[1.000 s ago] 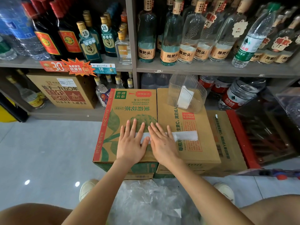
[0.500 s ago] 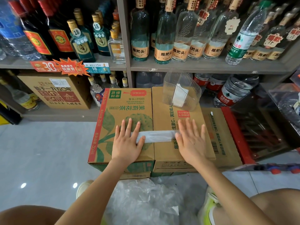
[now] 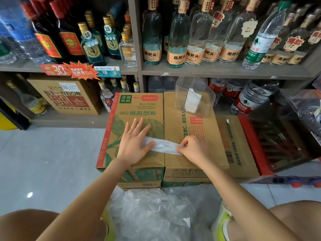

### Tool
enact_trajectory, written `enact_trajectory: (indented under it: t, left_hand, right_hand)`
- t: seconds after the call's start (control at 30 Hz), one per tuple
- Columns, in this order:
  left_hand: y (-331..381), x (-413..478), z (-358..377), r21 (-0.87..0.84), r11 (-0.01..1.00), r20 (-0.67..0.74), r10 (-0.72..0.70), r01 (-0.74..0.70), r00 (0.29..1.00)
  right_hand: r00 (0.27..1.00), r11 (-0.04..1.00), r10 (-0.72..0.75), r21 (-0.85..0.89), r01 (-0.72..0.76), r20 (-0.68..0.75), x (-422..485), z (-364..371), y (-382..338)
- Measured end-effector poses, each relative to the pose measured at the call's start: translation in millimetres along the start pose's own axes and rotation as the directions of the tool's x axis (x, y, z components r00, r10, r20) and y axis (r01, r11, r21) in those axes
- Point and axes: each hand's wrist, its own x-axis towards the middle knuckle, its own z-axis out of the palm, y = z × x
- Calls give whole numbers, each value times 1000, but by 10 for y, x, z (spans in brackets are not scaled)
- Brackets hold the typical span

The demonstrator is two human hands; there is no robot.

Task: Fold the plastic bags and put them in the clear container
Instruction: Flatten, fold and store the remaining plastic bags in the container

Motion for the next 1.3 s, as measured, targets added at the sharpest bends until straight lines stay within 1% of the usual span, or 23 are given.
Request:
enact_trajectory:
  t: [0.07, 0.1, 0.17, 0.2, 0.23, 0.3, 0.33, 0.43, 0.47, 0.53, 0.6, 0.63, 0.67, 0.7, 0.77, 0.8, 0.83, 0.87, 0.97, 1.07, 1.13, 1.23, 1.3]
  left_hand:
    - [80, -97, -23, -91, 996, -171, 9, -24, 985]
    - [137, -166, -3, -140, 989, -227, 22, -55, 974]
    - [270, -293, 64, -243, 959, -221, 88, -142, 971]
    - [325, -333, 109, -294, 940, -190, 119, -172, 975]
    - [359, -348, 159, -335, 923, -168, 138, -189, 976]
    - [385, -323, 226, -380, 908, -135, 133, -175, 982]
    - [392, -304, 238, -385, 910, -124, 114, -154, 986]
    - [424, -259, 224, -372, 921, -120, 78, -118, 990]
    - [446, -248, 209, -383, 919, -120, 48, -91, 992]
    - [501, -228, 157, -450, 892, -106, -91, 33, 990]
    - [545, -198, 103, -538, 816, -46, -278, 211, 959]
    - [558, -180, 80, -577, 765, -3, -353, 287, 936]
    - [563, -163, 56, -612, 711, 41, -409, 347, 912]
    - [564, -147, 31, -644, 658, 82, -449, 391, 890]
    - [545, -122, 3, -693, 568, 147, -492, 444, 858]
    - [531, -115, 2, -705, 544, 166, -496, 454, 852]
    - [522, -118, -1, -709, 536, 177, -494, 458, 851]
    - [515, -123, -3, -708, 537, 182, -489, 459, 853]
    - [507, -152, -12, -709, 553, 180, -458, 438, 870]
    - [503, -186, -21, -702, 590, 167, -409, 400, 897]
    - [480, -206, -26, -710, 586, 180, -385, 390, 905]
    - [436, -242, -32, -767, 519, 216, -345, 377, 913]
    - [410, -253, -47, -825, 423, 237, -345, 375, 908]
  right_hand:
    - [1000, 999, -9, 31, 10, -21, -47, 8, 0]
    - [1000, 998, -11, 54, 12, -28, -72, 16, -3]
    - [1000, 991, 24, 133, -26, 16, -114, 13, -9]
    - [997, 977, 50, 204, -62, 63, -126, 7, -15]
    - [989, 943, 75, 313, -111, 125, -137, -5, -28]
    - [958, 794, 109, 557, -244, 263, -164, -59, -66]
    - [940, 715, 109, 631, -300, 323, -172, -100, -74]
    - [890, 596, 61, 699, -396, 452, -156, -311, -89]
    - [876, 530, 26, 736, -420, 481, -124, -374, -72]
    - [857, 337, -35, 813, -475, 515, -53, -496, -35]
    - [867, 123, -49, 864, -488, 496, 17, -556, 5]
    - [880, 48, -31, 880, -472, 473, 48, -551, 6]
    - [893, 32, -2, 892, -450, 450, 76, -517, -2]
    - [901, 84, 29, 897, -434, 433, 87, -460, -31]
    - [900, 282, 65, 857, -431, 431, 75, -284, -121]
    - [893, 363, 74, 822, -439, 444, 59, -191, -176]
    - [887, 410, 84, 796, -446, 454, 42, -109, -235]
    - [888, 435, 93, 784, -443, 451, 30, -45, -289]
    - [912, 463, 128, 790, -402, 389, 31, 76, -388]
    - [924, 464, 141, 800, -380, 357, 37, 148, -405]
    - [929, 452, 131, 814, -366, 345, 25, 164, -405]
    - [938, 381, 93, 858, -343, 334, 9, 168, -376]
    - [940, 364, 44, 871, -331, 339, 3, 168, -342]
